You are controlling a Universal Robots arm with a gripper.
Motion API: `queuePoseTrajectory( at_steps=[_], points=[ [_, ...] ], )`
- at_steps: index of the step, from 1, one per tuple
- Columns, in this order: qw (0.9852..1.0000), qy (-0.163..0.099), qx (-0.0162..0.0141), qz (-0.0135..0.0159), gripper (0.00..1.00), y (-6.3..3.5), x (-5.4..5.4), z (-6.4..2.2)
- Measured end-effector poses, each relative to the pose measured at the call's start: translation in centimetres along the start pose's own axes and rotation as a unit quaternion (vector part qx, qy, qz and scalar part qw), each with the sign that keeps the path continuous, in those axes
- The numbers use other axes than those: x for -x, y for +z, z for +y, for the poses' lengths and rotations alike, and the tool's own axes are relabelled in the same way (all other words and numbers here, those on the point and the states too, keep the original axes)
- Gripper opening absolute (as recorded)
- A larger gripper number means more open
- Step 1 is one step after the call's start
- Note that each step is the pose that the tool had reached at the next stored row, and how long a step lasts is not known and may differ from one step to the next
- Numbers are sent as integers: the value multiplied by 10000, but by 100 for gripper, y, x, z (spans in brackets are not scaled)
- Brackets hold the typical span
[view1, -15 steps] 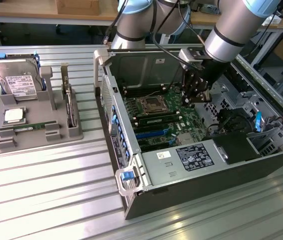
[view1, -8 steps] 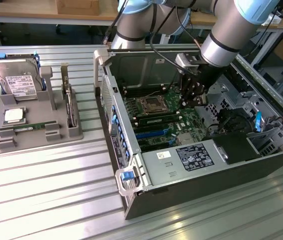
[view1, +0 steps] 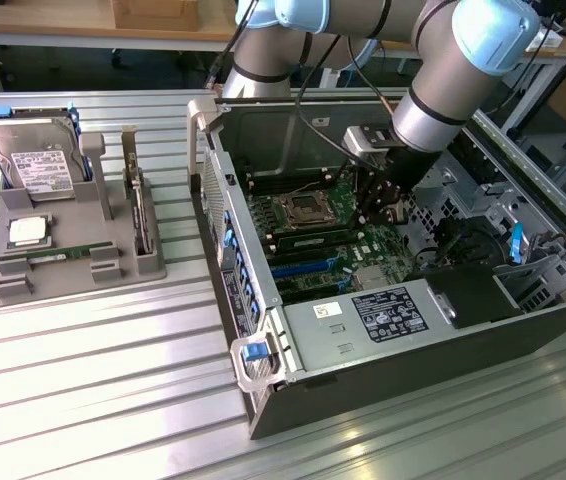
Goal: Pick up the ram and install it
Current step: 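Press down the ram until it locks into place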
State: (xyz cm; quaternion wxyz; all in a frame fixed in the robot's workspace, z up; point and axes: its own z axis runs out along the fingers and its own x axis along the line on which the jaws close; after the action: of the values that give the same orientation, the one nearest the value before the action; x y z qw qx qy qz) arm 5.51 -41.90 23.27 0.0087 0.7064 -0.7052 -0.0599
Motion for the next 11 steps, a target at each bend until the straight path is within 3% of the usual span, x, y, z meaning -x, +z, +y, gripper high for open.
queuePoseTrajectory(
  at_steps=[4,8,9,11],
  points=[
    [10000,-4,-1,-45,10,13,-66,-1],
    [10000,-6,-27,-48,10,-109,-57,13],
    [10000,-12,-45,-48,10,-119,-55,38],
    [10000,-16,-86,-46,10,-107,-56,177]
  ],
)
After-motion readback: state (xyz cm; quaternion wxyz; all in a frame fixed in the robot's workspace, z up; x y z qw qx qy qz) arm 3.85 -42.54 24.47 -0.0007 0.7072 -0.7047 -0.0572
